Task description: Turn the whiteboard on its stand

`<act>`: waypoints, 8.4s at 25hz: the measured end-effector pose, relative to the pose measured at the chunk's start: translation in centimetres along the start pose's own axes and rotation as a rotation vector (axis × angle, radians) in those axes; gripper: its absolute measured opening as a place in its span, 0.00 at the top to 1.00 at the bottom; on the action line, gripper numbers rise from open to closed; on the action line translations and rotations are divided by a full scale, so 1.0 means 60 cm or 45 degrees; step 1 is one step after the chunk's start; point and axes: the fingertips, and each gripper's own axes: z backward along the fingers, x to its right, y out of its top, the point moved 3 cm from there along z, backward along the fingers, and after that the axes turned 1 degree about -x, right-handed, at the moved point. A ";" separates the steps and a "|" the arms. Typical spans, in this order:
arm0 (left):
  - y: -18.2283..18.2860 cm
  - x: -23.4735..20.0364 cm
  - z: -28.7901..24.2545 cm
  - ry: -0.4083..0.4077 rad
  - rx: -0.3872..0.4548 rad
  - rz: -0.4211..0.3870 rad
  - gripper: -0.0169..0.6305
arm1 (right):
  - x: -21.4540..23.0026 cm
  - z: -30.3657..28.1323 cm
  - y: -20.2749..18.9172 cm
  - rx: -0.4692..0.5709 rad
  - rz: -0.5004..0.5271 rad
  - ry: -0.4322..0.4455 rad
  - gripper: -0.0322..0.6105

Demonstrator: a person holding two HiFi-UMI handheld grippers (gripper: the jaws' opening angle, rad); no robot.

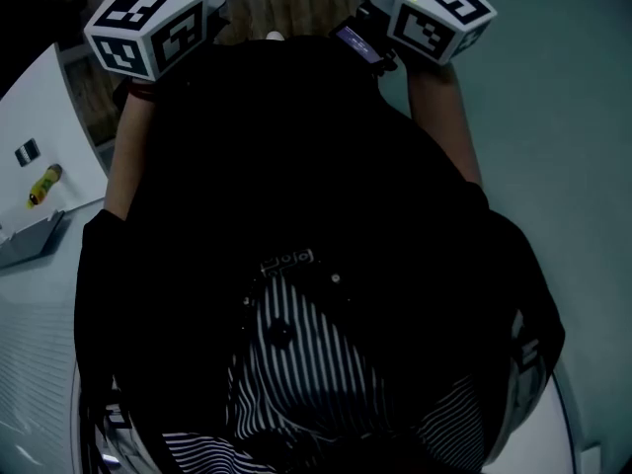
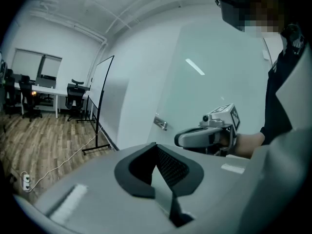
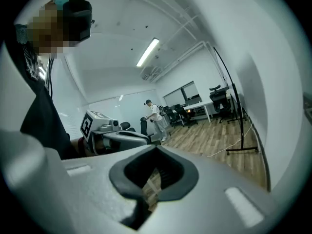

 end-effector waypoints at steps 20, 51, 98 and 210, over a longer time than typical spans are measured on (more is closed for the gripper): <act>-0.009 -0.015 -0.058 -0.136 0.071 -0.055 0.97 | 0.039 -0.037 -0.046 -0.069 0.016 0.067 0.95; 0.024 -0.470 -0.034 -0.087 0.057 0.180 0.97 | 0.169 -0.423 0.076 -0.150 -0.042 -0.133 0.95; 0.151 -0.701 -0.231 0.118 0.044 0.057 0.97 | 0.484 -0.564 0.214 -0.125 -0.058 0.036 0.95; 0.469 -1.028 -0.657 -0.097 -0.050 -0.081 0.97 | 0.963 -0.700 0.547 0.126 -0.050 -0.082 0.95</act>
